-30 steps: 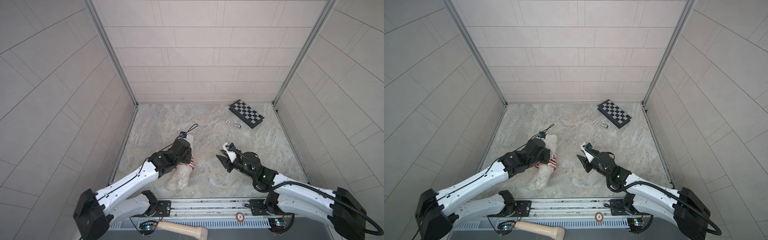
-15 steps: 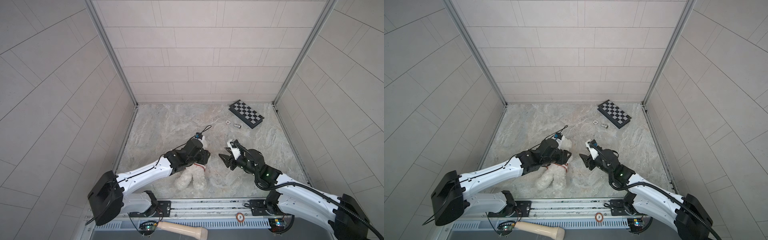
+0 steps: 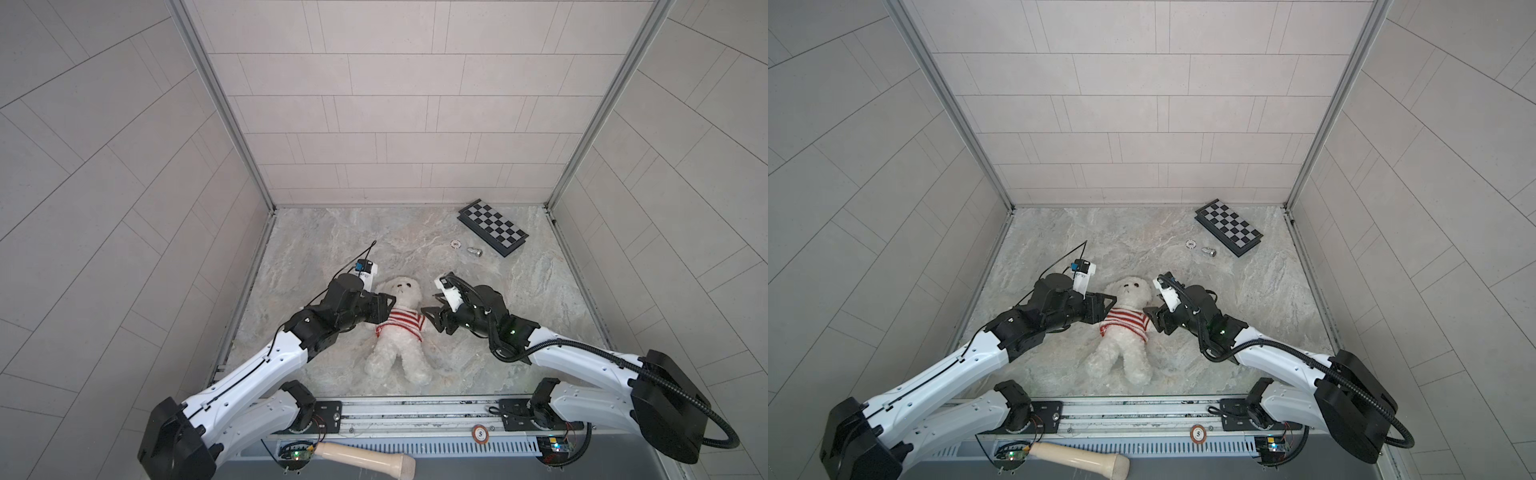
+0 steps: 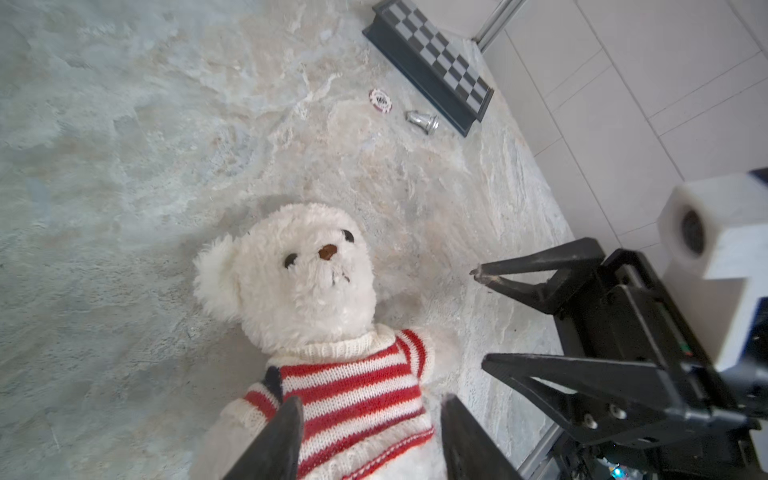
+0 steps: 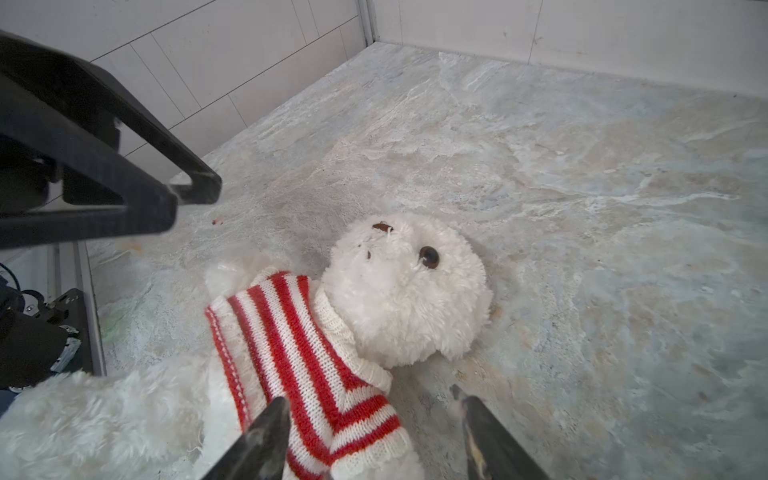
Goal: Dress the teddy bear
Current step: 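Open both grippers and draw them back from the bear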
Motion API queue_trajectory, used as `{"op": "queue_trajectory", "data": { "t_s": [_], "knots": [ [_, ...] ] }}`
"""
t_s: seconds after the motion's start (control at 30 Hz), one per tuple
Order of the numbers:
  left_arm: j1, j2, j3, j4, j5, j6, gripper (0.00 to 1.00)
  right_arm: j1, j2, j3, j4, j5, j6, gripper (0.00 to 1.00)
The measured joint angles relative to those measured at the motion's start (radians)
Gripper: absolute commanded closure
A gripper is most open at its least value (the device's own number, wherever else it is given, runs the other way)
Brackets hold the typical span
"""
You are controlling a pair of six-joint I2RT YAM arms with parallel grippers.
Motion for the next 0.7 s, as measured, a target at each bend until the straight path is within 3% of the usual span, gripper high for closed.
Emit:
{"op": "queue_trajectory", "data": {
  "t_s": [0.33,0.5,0.7],
  "knots": [
    [-0.010,0.056,-0.106,0.035,0.014,-0.008,0.54,0.076,0.121,0.058,0.040,-0.046,0.009,0.47],
    [-0.079,0.111,-0.140,0.067,0.008,-0.034,0.59,0.099,0.147,0.058,0.040,-0.063,0.018,0.42],
    [-0.128,0.114,-0.169,0.149,0.025,-0.074,0.68,0.129,0.153,0.054,0.038,-0.070,0.026,0.44]
  ]
}}
